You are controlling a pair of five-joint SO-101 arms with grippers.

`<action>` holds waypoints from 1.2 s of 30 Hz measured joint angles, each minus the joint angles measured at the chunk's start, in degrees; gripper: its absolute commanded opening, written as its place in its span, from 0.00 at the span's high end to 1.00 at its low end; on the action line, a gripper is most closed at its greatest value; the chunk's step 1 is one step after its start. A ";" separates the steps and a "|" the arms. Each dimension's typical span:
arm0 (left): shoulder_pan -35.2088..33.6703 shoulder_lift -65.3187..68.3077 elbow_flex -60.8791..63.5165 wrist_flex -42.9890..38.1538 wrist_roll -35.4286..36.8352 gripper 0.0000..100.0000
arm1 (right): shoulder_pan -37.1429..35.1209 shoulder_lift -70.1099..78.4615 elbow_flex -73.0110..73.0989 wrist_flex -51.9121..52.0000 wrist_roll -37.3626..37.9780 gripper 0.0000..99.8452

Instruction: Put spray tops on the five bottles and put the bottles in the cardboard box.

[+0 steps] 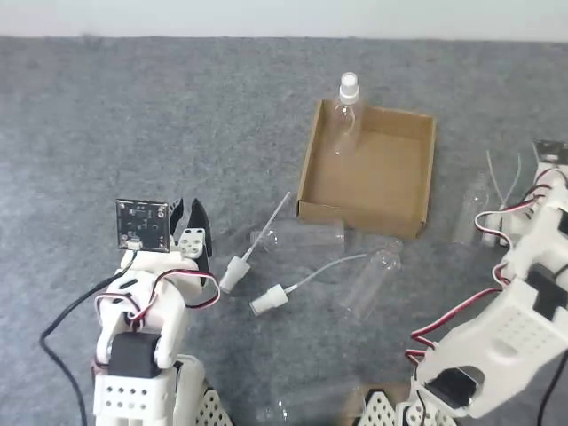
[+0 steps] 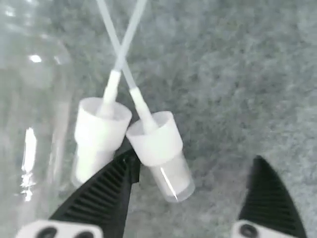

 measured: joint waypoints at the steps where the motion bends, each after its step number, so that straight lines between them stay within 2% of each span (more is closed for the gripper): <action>1: 0.09 0.00 0.00 0.00 0.00 0.94 | 0.00 0.44 0.00 -0.53 0.00 0.85; 8: 0.09 0.00 0.00 -0.18 0.00 0.94 | 0.26 0.97 -0.18 -3.52 0.53 0.97; 16: 0.00 0.00 0.00 -0.18 0.00 0.94 | 4.40 -1.58 -0.97 -2.64 0.53 0.98; 19: 0.09 0.00 0.00 -0.18 0.00 0.94 | 5.89 -7.03 -0.97 0.09 -0.88 0.98; 23: 0.00 0.00 0.00 -0.18 0.00 0.94 | 4.48 -17.32 -0.97 4.92 -4.22 0.98; 26: 0.00 0.00 0.00 -0.18 0.00 0.94 | -0.18 -26.11 -0.97 10.46 -5.80 0.98; 29: 0.09 0.00 0.00 -0.18 0.00 0.94 | -8.00 -34.73 -0.97 16.62 -7.82 0.98; 33: -0.53 0.00 0.00 -0.18 0.00 0.94 | -22.15 -44.22 -0.97 23.74 -12.66 0.98; 36: -3.60 0.00 0.00 -0.35 0.00 0.94 | -35.08 -49.23 -0.97 26.90 -16.09 0.98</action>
